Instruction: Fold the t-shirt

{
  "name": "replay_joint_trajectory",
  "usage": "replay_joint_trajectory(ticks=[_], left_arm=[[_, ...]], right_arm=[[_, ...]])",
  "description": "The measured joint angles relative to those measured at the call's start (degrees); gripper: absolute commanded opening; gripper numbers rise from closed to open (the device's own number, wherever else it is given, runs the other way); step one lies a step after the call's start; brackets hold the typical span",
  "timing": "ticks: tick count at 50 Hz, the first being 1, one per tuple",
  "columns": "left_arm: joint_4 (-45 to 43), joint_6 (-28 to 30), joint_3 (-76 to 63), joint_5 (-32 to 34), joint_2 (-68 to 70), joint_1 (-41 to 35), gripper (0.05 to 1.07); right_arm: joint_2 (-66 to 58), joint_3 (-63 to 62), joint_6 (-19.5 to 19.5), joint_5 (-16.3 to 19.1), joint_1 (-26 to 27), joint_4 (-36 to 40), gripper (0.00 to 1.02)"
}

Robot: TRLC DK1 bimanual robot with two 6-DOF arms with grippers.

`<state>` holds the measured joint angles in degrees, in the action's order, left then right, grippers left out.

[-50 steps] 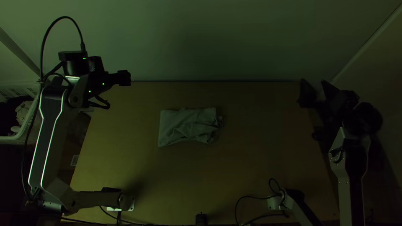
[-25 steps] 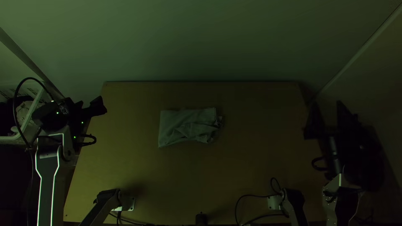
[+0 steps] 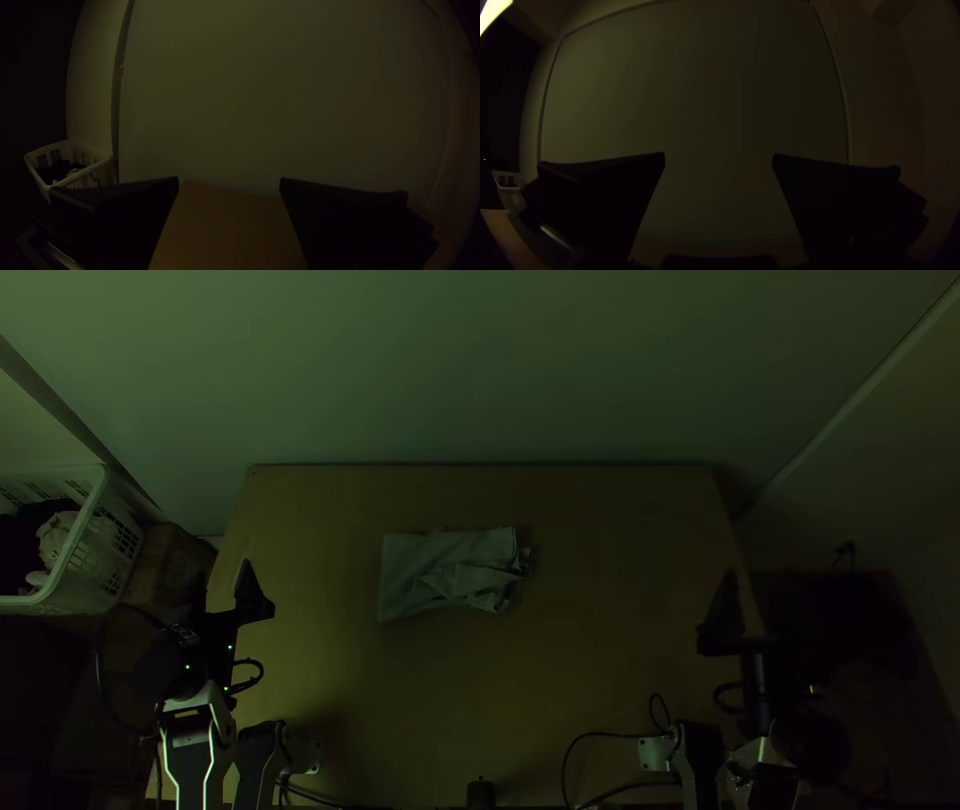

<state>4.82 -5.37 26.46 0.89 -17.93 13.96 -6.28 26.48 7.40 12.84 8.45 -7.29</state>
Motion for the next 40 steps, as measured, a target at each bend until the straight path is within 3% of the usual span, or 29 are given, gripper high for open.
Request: replay_joint_trajectory(ticks=[6, 23, 40], left_arm=[[-0.8, 1.1, -7.4, 0.0, 4.6, 0.0, 1.02], [-3.7, 5.3, -22.8, 0.0, 17.2, -2.3, 1.02], [-5.4, 5.2, -23.5, 0.0, 17.7, -2.2, 1.02]], right_arm=[[5.5, -7.3, 0.0, 0.0, 0.3, 0.4, 0.99], [6.0, -20.9, 0.0, 0.0, 1.5, -1.5, 0.99], [6.0, -25.3, -0.2, -0.9, 2.2, 4.6, 0.99]])
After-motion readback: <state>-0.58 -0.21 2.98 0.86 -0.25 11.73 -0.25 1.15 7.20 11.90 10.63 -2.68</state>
